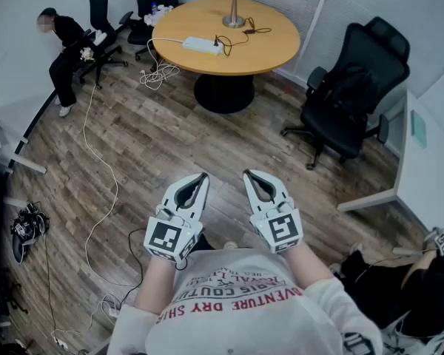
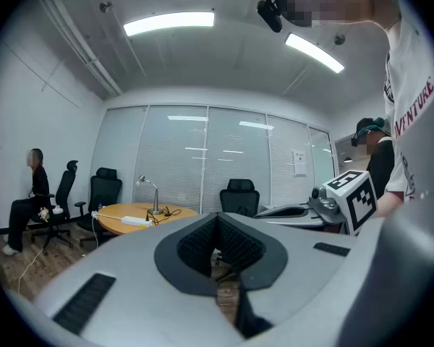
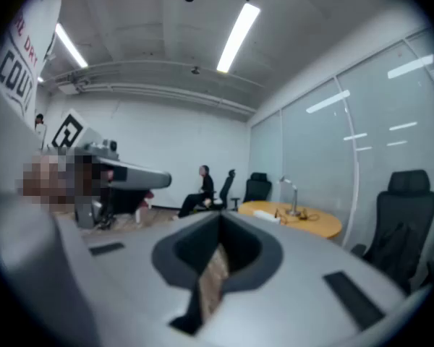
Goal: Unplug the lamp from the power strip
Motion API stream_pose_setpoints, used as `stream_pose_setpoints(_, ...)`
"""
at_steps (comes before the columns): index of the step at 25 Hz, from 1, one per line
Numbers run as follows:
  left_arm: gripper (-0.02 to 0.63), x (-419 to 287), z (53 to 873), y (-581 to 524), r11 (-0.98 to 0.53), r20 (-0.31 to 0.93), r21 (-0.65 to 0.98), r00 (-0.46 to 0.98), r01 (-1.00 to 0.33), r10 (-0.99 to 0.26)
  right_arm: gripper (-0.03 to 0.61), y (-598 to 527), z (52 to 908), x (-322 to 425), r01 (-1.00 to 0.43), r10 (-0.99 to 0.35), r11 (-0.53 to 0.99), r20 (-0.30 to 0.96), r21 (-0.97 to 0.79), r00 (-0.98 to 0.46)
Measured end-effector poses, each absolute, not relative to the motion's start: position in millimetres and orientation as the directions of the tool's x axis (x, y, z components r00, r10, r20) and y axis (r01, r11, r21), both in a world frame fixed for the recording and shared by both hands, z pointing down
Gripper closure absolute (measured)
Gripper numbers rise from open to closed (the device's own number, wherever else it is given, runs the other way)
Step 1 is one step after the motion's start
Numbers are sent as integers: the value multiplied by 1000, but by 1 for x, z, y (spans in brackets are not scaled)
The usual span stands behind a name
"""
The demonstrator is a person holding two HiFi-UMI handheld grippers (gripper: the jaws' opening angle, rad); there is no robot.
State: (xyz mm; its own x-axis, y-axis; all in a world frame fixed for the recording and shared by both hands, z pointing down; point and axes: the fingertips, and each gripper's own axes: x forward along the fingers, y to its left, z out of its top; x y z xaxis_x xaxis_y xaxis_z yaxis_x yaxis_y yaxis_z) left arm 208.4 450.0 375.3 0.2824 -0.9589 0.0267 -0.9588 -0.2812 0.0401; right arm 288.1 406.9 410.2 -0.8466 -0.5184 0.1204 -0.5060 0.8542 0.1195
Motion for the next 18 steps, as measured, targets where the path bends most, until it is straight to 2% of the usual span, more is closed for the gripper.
stream_pose_setpoints(12, 583, 202, 383, 435, -289, 52, 59, 293, -955, -955, 549, 394, 424, 286, -534, -539, 842, 155, 74, -828)
stream_pose_setpoints(18, 583, 183, 394, 416, -301, 80, 82, 307, -950, -948, 549, 377, 431, 261, -527, -526, 848, 181, 48, -831)
